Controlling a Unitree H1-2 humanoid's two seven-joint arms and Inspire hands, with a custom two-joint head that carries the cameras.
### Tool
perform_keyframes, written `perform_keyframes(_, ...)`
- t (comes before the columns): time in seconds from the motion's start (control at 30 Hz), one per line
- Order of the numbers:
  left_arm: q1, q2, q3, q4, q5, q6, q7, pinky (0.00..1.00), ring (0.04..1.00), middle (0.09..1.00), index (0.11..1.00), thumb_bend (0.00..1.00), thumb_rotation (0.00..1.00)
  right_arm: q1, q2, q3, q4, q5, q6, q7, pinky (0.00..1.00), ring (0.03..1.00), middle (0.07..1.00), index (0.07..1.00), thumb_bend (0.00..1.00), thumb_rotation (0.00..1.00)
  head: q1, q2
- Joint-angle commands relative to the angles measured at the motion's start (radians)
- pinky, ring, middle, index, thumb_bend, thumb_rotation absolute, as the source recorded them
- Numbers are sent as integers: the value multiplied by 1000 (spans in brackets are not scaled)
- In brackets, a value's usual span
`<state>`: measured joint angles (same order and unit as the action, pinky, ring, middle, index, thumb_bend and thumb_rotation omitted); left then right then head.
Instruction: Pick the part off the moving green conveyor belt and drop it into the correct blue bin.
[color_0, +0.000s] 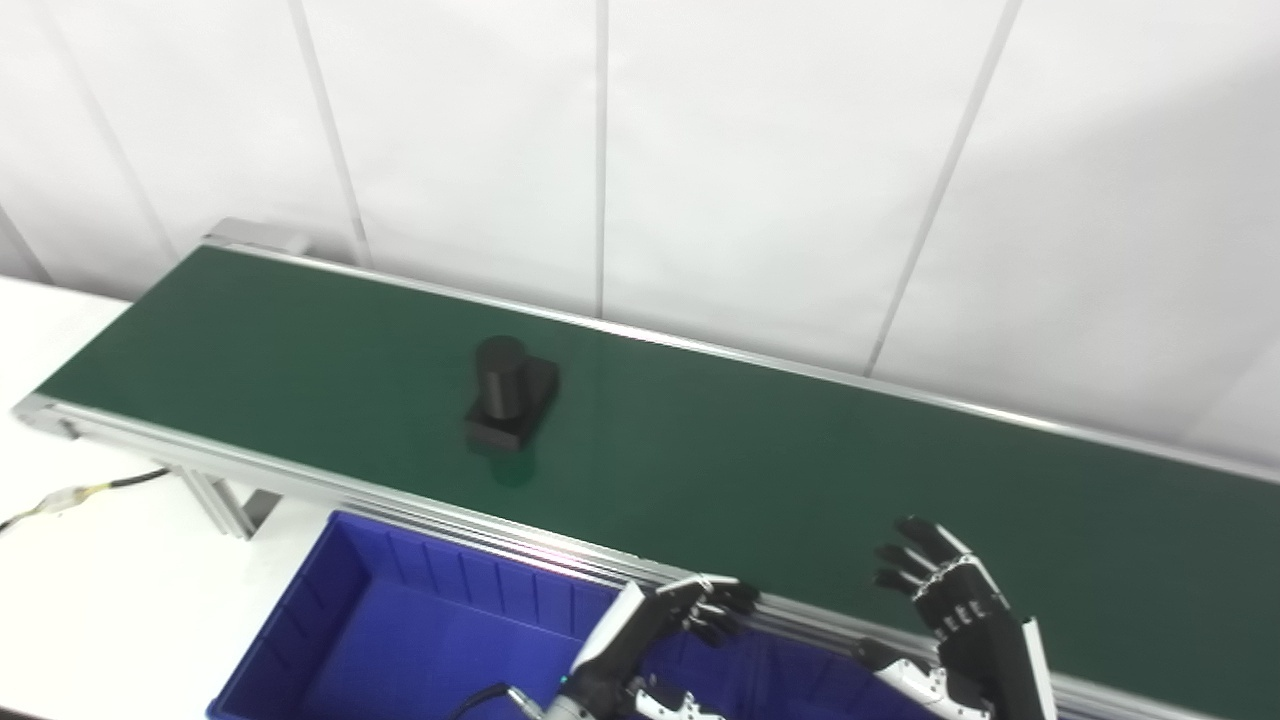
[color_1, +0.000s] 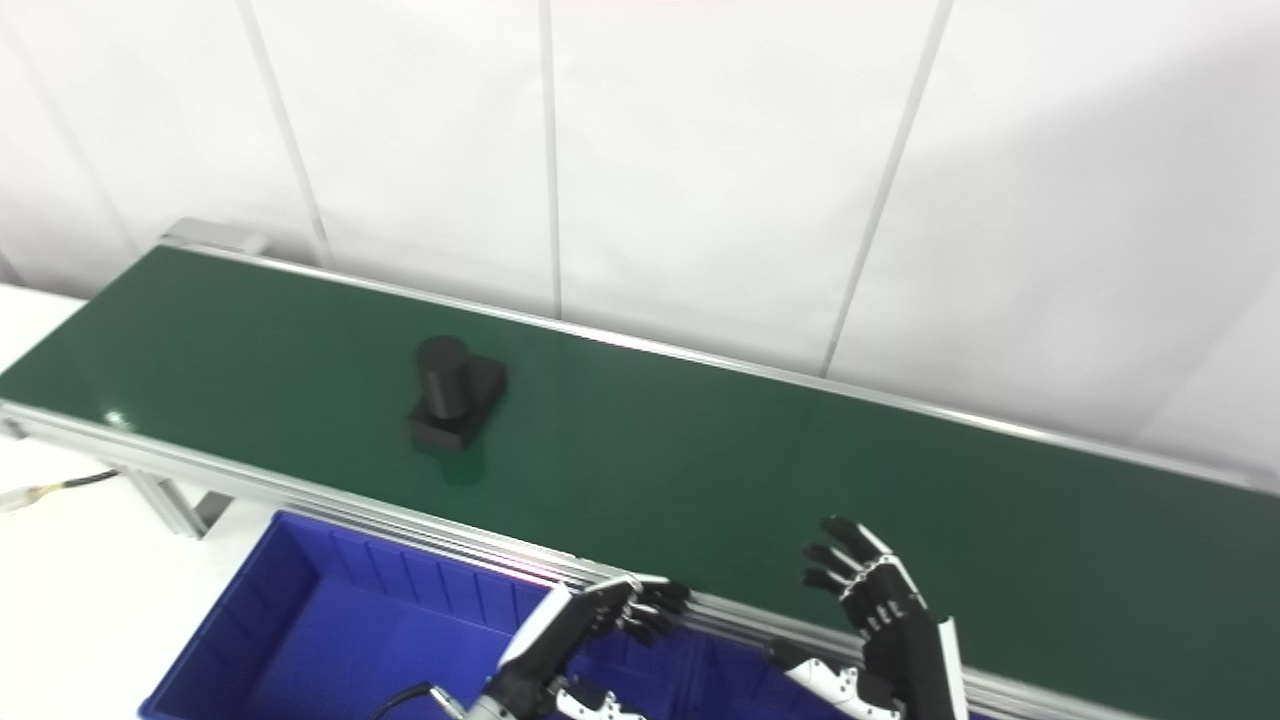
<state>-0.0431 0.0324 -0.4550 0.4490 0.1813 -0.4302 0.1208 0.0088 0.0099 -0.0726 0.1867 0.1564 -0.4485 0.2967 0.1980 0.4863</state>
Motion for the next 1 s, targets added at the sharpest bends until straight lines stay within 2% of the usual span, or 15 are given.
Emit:
perform_keyframes(0.0, -38, -14, -9, -2, 7, -40, 33, 608, 664, 745, 742, 848, 0, -29, 11, -14, -6, 11, -21, 28, 665, 739, 828, 772, 809, 159, -5, -1)
perform_keyframes(0.23, -45, -11, -34, 3, 20, -40, 72, 588, 654, 732, 737, 856, 0, -92, 14, -22, 23, -50, -21, -7, 643, 725, 803, 763, 826, 156, -18, -9)
perform_keyframes(0.43, -50, -8, -46, 12, 10, -40, 81, 594, 651, 731, 737, 857, 0, -183, 9, -17, 72, -81, -21, -52, 629, 710, 791, 772, 844, 159, -25, -21)
perform_keyframes(0.77, -48, -7, -51, 15, 8, -40, 86, 598, 654, 735, 738, 858, 0, -340, 11, 34, 201, -148, -21, -144, 609, 706, 784, 769, 845, 123, -43, -35)
perform_keyframes(0.97, -47, -9, -57, 12, 1, -40, 86, 596, 655, 734, 736, 858, 0, -403, 10, 51, 270, -145, -21, -171, 627, 719, 809, 777, 858, 180, -46, -38)
